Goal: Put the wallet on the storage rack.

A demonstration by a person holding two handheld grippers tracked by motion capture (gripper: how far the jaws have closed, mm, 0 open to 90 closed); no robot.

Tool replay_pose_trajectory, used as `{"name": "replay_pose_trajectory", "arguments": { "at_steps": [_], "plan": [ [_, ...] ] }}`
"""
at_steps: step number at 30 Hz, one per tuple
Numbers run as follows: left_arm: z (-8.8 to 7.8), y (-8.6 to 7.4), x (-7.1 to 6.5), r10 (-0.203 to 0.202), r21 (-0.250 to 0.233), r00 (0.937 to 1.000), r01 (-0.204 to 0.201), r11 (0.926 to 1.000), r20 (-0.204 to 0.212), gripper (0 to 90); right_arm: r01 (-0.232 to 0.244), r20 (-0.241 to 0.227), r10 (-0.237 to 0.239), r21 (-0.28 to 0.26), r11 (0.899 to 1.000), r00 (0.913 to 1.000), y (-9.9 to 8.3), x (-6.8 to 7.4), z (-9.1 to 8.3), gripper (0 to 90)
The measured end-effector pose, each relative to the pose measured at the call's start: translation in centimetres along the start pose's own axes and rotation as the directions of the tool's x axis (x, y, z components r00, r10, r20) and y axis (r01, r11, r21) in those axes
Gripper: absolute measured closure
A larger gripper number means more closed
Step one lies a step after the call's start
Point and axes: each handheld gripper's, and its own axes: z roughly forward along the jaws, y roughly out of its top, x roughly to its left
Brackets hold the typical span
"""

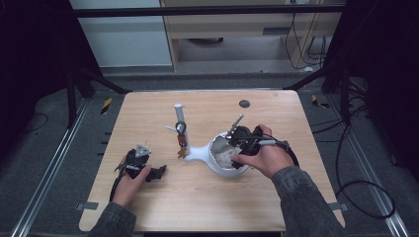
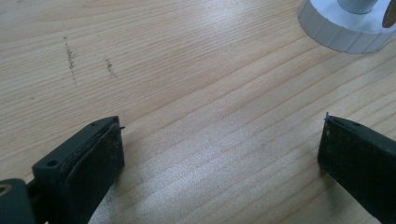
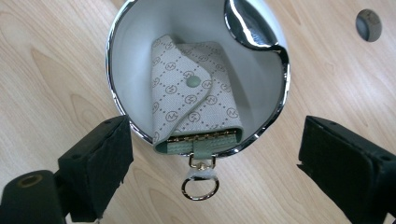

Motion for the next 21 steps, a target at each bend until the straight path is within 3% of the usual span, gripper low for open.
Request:
{"name": "replay_pose_trajectory", "arguments": {
  "at_steps": [11,16,21],
  "plan": [
    [0.0,0.0,0.0,0.000,-0.001,1.0000,0.000,1.0000,0.000,0.0,-0.027,0.008,0.028,-0.084,0.996,0.9996,-1.3,-0.8,-0.9,6.6],
    [0.0,0.0,0.0,0.000,0.000,1.0000,0.000,1.0000,0.000,0.0,-0.062,0.015,0.064,-0.106,0.992,0.9978,-1.9,-1.5,-1.2,5.4],
    [0.0,0.0,0.0,-0.003,-0.001,1.0000,0.003,1.0000,0.001,0.0,-0.124,0.014,0.127,-0.149,0.981,0.9918,-2.5,-2.4,-1.5,5.3]
  ]
}}
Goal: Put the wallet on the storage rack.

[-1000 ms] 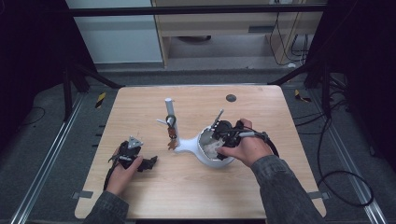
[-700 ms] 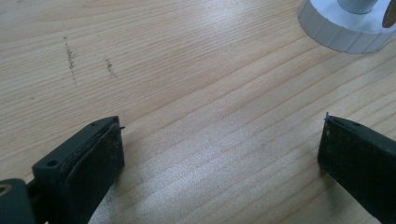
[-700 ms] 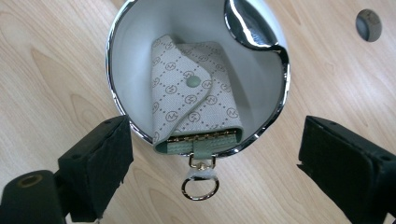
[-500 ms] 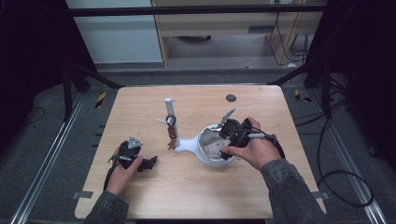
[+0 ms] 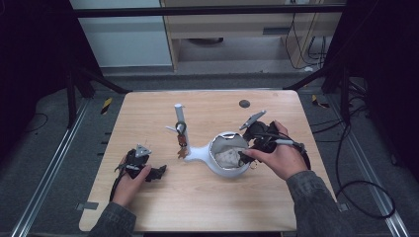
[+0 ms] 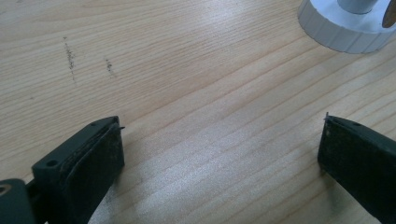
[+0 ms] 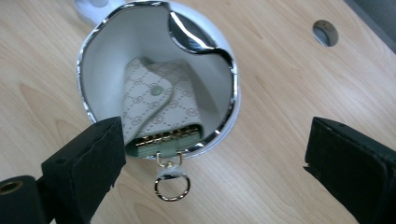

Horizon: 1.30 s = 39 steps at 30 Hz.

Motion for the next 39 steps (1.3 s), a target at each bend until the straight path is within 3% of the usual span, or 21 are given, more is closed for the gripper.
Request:
{"name": "replay_pose_trajectory", "arguments": {
  "at_steps": [5,12,20,25,28,32,36,39],
  "plan": [
    [0.0,0.0,0.0,0.000,0.000,1.0000,0.000,1.0000,0.000,0.0,-0.058,0.045,0.059,-0.030,0.998,0.9973,-0.7,-1.2,-0.5,5.7],
    [0.0,0.0,0.0,0.003,0.003,1.0000,-0.003,1.0000,0.000,0.0,-0.135,0.074,0.143,-0.101,0.986,0.9870,-2.5,-2.9,-1.2,5.5],
    [0.0,0.0,0.0,0.002,0.003,1.0000,-0.002,1.0000,-0.001,0.0,-0.179,0.079,0.191,-0.133,0.975,0.9784,-4.8,-4.1,-0.9,5.8],
    [0.0,0.0,0.0,0.002,0.003,1.0000,-0.002,1.0000,-0.001,0.0,-0.191,0.098,0.203,-0.117,0.975,0.9743,-5.8,-5.1,0.1,7.7],
    [0.0,0.0,0.0,0.002,0.003,1.0000,-0.002,1.0000,-0.001,0.0,-0.193,0.105,0.210,-0.150,0.970,0.9721,-6.3,-5.5,0.6,8.3],
    [0.0,0.0,0.0,0.003,0.004,1.0000,-0.003,1.0000,0.000,0.0,-0.205,0.125,0.231,-0.186,0.961,0.9651,-7.0,-6.0,1.4,9.5],
    [0.0,0.0,0.0,0.002,0.004,1.0000,-0.002,1.0000,0.000,0.0,-0.228,0.135,0.253,-0.178,0.957,0.9579,-7.8,-6.2,2.5,12.5],
    [0.0,0.0,0.0,0.002,0.004,1.0000,-0.002,1.0000,0.000,0.0,-0.256,0.176,0.292,-0.198,0.946,0.9402,-8.5,-5.8,3.1,18.4]
  ]
}}
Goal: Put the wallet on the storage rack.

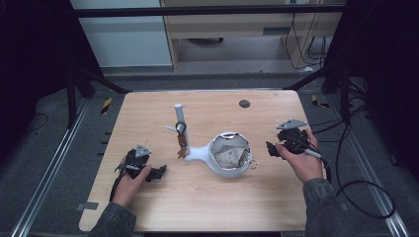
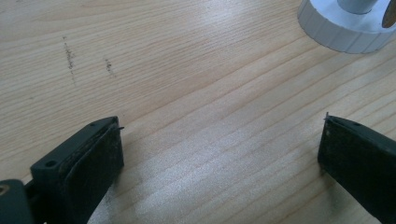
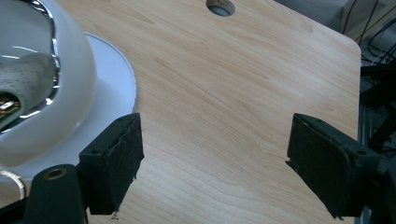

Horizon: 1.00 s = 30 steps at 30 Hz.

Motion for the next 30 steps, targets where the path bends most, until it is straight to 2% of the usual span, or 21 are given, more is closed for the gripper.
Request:
{"name": "replay_pose_trajectory", "arguments": {
  "at_steps": [7,12,15,16,17,19,24,26,30],
  "plan": [
    [0.0,0.0,0.0,0.000,0.000,1.0000,0.000,1.0000,0.000,0.0,-0.066,-0.005,0.066,0.014,0.998,0.9978,-1.6,-0.4,2.4,16.3],
    [0.0,0.0,0.0,0.000,0.000,1.0000,0.000,1.0000,0.000,0.0,-0.125,-0.017,0.125,0.040,0.991,0.9920,-2.6,-1.2,4.1,14.6],
    [0.0,0.0,0.0,0.000,0.000,1.0000,0.000,1.0000,0.000,0.0,-0.173,-0.025,0.174,0.037,0.984,0.9844,-3.1,-1.7,4.9,12.3],
    [0.0,0.0,0.0,0.000,0.000,1.0000,0.000,1.0000,0.000,0.0,-0.191,-0.036,0.193,0.043,0.981,0.9806,-3.2,-1.9,5.2,9.3],
    [0.0,0.0,0.0,0.000,0.000,1.0000,0.000,1.0000,0.000,0.0,-0.220,-0.057,0.223,0.047,0.974,0.9732,-3.3,-2.0,5.4,7.8],
    [0.0,0.0,0.0,0.000,0.000,1.0000,0.000,1.0000,0.000,0.0,-0.245,-0.073,0.248,0.042,0.969,0.9661,-3.6,-2.2,5.9,5.9],
    [0.0,0.0,0.0,0.000,0.000,1.0000,0.000,1.0000,0.000,0.0,-0.265,-0.056,0.268,0.056,0.963,0.9617,-4.1,-2.5,6.8,6.3],
    [0.0,0.0,0.0,0.000,0.000,1.0000,0.000,1.0000,0.000,0.0,-0.278,-0.062,0.281,0.056,0.959,0.9576,-4.4,-2.6,7.1,6.2],
    [0.0,0.0,0.0,0.000,0.000,1.0000,0.000,1.0000,0.000,0.0,-0.287,-0.058,0.290,0.051,0.956,0.9552,-4.9,-2.7,7.6,6.2]
  ]
}}
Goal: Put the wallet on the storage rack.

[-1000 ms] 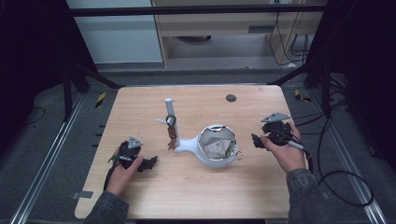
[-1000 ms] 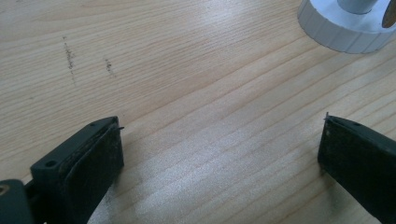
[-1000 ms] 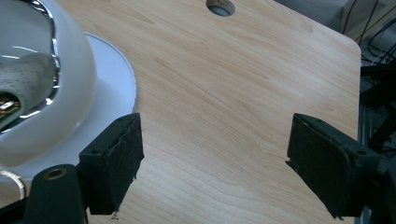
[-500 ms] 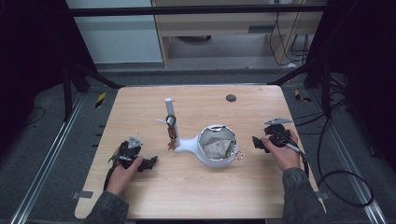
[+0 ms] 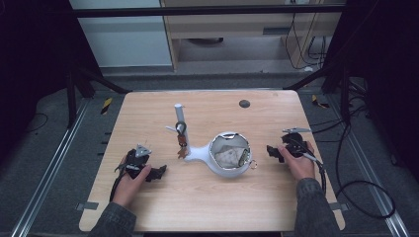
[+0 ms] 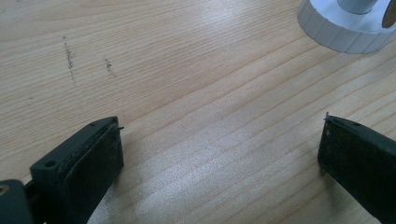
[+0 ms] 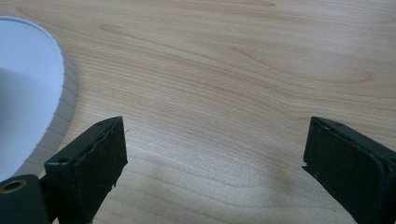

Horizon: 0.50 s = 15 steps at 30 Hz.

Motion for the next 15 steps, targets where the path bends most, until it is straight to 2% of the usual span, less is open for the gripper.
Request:
{"name": "replay_pose_trajectory", "arguments": {
  "at_steps": [15],
  "plan": [
    [0.0,0.0,0.0,0.000,0.000,1.0000,0.000,1.0000,0.000,0.0,-0.075,-0.002,0.075,-0.024,0.997,0.9972,-0.7,-0.7,1.6,4.7]
  ]
}}
